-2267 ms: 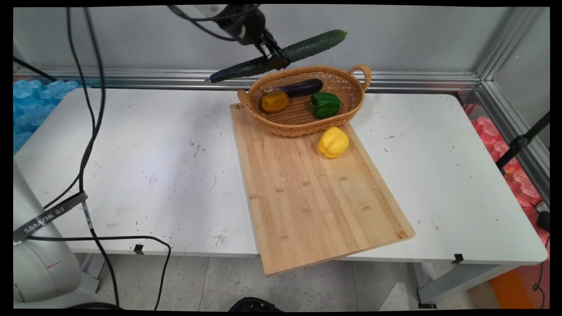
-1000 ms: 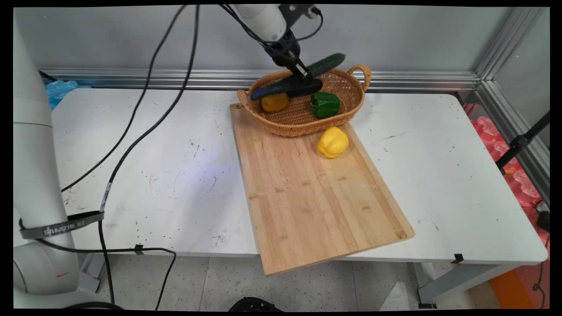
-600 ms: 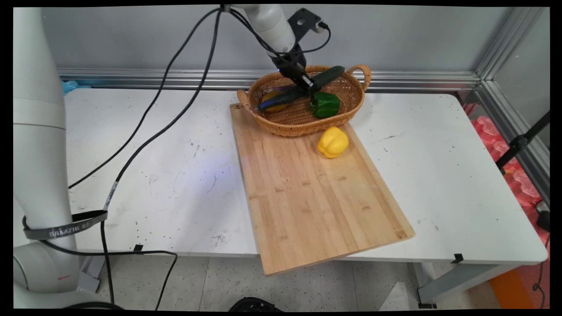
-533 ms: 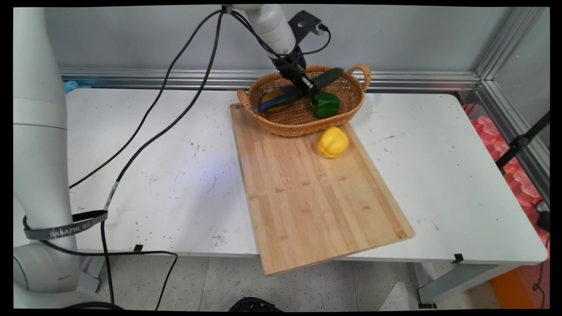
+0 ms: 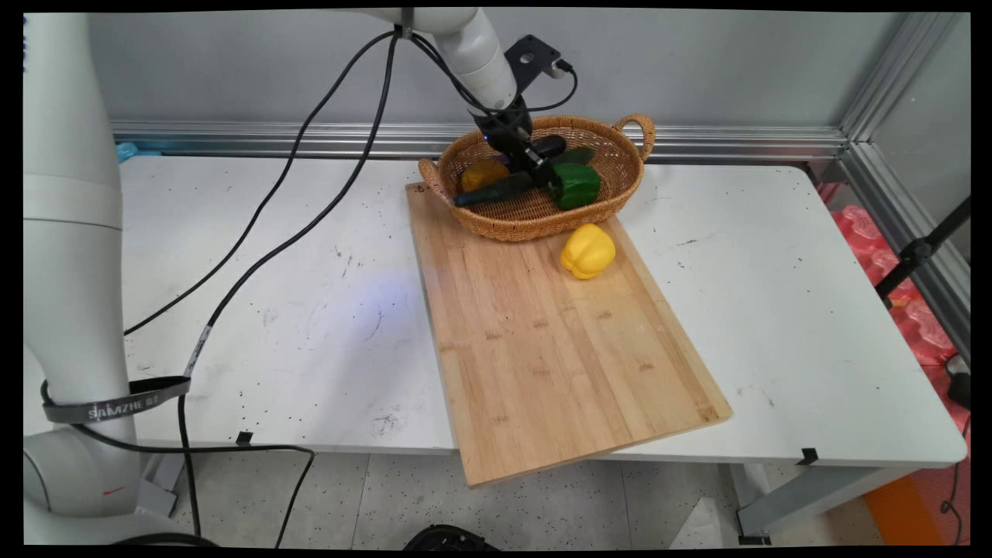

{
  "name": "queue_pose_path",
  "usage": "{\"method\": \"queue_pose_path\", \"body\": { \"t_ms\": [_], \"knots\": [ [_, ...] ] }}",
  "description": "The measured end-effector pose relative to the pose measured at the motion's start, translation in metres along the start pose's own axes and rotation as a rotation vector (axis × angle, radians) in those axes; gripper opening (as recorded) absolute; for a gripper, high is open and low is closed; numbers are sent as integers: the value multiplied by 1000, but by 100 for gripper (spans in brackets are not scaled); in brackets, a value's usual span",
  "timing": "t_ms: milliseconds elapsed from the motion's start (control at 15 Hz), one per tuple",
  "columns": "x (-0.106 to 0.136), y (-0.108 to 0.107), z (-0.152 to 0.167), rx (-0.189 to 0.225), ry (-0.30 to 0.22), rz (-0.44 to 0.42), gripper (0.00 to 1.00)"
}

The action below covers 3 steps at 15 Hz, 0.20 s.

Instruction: Place the picked object in the vegetable basket

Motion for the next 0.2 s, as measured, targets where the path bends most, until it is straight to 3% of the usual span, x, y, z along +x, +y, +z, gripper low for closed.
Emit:
{"method": "queue_pose_path", "body": {
  "t_ms": [200],
  "knots": [
    [-3,1,-3,-6,5,15,100]
  ]
}}
